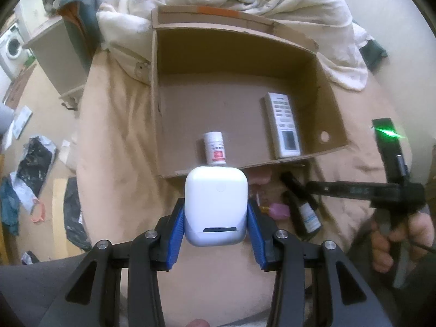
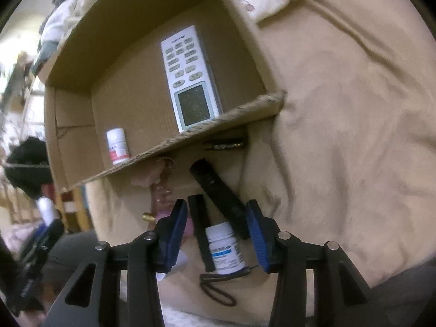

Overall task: Organize rigid objects
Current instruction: 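Grasp the white earbud case with the left tool while the right tool grasps the black flashlight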

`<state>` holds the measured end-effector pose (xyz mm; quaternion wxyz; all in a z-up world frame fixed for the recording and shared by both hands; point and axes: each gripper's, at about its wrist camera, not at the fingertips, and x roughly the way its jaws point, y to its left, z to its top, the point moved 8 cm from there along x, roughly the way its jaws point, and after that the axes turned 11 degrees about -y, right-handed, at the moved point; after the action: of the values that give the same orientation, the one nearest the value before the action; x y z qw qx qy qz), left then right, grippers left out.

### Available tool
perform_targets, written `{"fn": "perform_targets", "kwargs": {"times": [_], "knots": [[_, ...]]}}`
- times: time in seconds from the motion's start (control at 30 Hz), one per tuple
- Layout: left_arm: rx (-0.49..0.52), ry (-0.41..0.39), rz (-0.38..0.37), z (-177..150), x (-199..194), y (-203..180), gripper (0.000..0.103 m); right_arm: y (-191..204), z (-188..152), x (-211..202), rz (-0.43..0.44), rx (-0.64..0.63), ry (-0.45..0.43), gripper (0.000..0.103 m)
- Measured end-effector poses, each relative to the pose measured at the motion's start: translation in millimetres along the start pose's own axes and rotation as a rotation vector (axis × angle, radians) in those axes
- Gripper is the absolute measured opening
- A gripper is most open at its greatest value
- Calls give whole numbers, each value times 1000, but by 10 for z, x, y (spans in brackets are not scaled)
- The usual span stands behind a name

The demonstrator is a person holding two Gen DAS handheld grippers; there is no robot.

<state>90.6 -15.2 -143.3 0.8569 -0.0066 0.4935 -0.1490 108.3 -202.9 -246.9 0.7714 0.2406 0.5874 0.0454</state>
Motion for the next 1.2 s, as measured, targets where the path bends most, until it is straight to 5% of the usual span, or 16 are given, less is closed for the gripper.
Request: {"fn": "perform_targets", "kwargs": {"times": [0.23, 0.47, 0.6, 1.2], "knots": [[6, 20, -2, -39, 16, -37, 39, 138, -13, 216, -115, -149, 4, 47], [6, 21, 5, -13, 36, -54, 39, 173, -77, 448, -200, -245, 5, 36], [1, 14, 8, -2, 37, -41, 39, 213, -66, 379, -216, -294, -28, 20], [8, 7, 50, -72, 12, 29, 39, 698, -237, -1015, 42, -314, -308, 19]]}}
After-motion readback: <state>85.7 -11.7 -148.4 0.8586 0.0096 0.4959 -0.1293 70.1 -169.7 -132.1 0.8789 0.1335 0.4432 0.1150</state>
